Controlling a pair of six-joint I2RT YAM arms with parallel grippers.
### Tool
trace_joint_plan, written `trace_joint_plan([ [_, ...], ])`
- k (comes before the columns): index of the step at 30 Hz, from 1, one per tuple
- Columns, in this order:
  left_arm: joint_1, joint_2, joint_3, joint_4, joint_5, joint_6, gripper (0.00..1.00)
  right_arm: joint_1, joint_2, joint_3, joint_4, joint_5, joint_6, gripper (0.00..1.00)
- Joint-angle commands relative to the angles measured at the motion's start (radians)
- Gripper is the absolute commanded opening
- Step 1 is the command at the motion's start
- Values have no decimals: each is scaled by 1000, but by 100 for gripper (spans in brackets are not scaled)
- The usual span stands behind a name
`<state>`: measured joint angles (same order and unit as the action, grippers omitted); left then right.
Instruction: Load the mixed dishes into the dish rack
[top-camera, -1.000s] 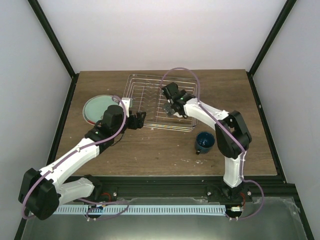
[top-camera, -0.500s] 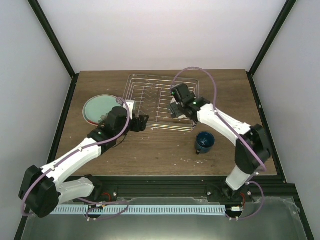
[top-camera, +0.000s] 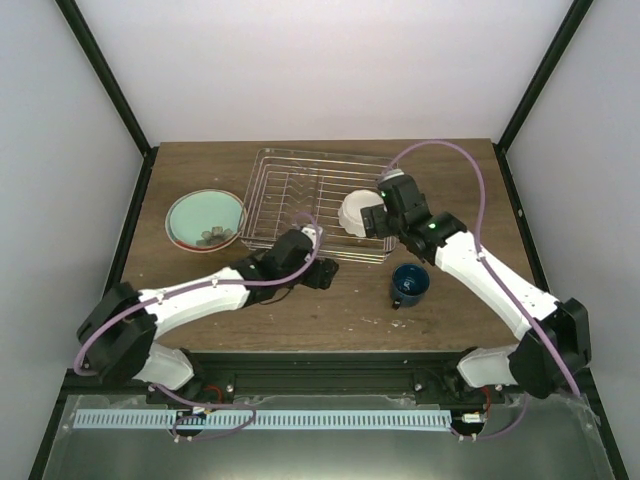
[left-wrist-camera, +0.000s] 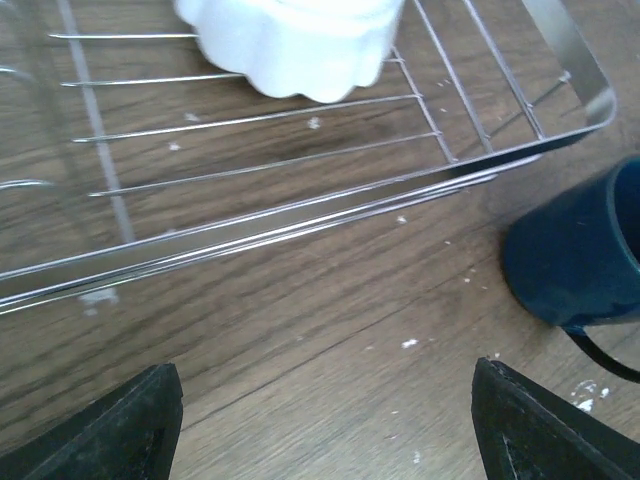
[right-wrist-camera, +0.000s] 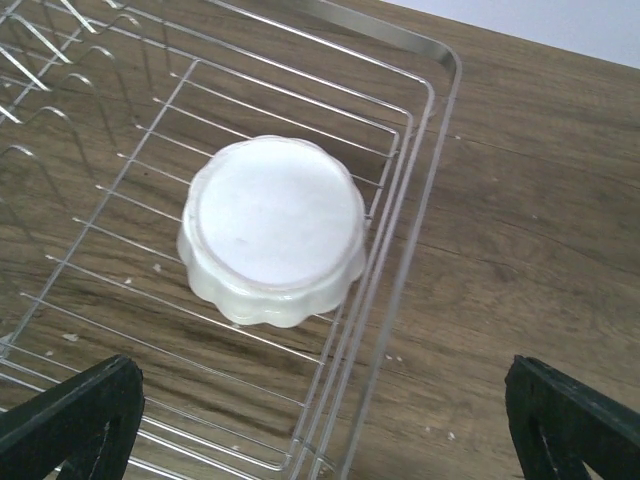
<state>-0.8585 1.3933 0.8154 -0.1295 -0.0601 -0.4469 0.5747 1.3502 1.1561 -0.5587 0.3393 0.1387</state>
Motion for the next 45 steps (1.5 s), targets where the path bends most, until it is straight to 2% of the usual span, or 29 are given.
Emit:
trace_joint_plan([
  [1,-36,85,94,41,-7,-24,81,-43,-80,-25,-14,-11,21,100],
  [15,-34,391,381,5,-5,25,81,-92,-159,-61,-17,-11,-5,100],
  [37,5,572,638,17,56,46,81,-105,-173,-87,-9,-4,-2,100],
  [41,7,568,632,34,71,40,81,-105,-179,-85,-15,-2,-2,100],
  [45,1,507,545,66,92,30,80,-105,-198,-85,-20,-1,-1,100],
])
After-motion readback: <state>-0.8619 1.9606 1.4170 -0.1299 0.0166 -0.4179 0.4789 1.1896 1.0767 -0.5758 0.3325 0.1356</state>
